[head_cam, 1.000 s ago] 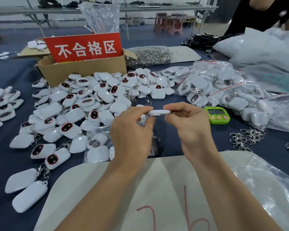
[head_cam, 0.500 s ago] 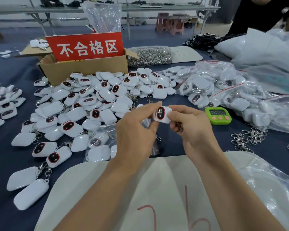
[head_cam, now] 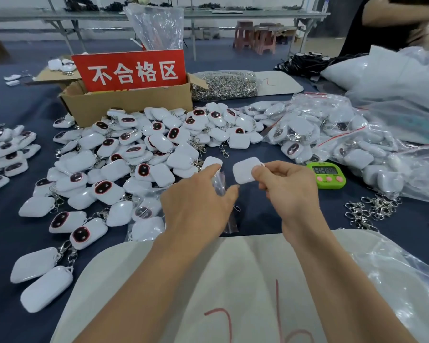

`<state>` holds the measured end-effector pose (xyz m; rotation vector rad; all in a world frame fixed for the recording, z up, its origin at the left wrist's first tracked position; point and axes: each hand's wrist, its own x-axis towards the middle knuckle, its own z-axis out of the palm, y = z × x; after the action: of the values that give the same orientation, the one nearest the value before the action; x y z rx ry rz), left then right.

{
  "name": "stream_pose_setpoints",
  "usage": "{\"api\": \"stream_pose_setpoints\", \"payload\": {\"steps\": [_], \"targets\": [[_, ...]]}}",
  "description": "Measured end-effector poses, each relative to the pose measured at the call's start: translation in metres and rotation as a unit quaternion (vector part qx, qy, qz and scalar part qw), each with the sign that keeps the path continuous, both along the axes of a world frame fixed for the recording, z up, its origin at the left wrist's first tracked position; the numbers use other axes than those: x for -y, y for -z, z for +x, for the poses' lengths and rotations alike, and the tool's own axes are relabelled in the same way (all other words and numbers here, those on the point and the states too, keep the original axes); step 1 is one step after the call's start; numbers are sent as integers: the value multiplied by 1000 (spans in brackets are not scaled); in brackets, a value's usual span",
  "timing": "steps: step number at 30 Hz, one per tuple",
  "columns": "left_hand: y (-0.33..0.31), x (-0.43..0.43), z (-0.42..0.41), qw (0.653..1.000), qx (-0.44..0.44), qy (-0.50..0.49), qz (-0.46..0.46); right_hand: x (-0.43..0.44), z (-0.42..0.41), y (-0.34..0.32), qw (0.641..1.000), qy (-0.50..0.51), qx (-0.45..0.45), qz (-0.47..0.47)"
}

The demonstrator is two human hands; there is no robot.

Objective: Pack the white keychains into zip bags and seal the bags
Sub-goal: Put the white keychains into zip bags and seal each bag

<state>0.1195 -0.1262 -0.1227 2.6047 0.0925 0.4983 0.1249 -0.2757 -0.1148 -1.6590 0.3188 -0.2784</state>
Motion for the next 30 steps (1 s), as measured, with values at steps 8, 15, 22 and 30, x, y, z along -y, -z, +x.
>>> {"api": "stream_pose_setpoints", "payload": {"steps": [8, 15, 22, 30], "targets": [[-7, -5, 0, 995, -13, 63, -76, -11, 0, 7, 997, -41, -22, -56], [-11, -11, 0, 982, 81, 89, -148, -34, 0, 9, 965, -221, -21, -139], [-20, -28, 13, 924, 128, 24, -358, -3, 14, 14, 995, -24, 15, -93], [-25, -96, 35, 815, 105, -143, -551, -13, 48, 24, 990, -35, 43, -131]]}}
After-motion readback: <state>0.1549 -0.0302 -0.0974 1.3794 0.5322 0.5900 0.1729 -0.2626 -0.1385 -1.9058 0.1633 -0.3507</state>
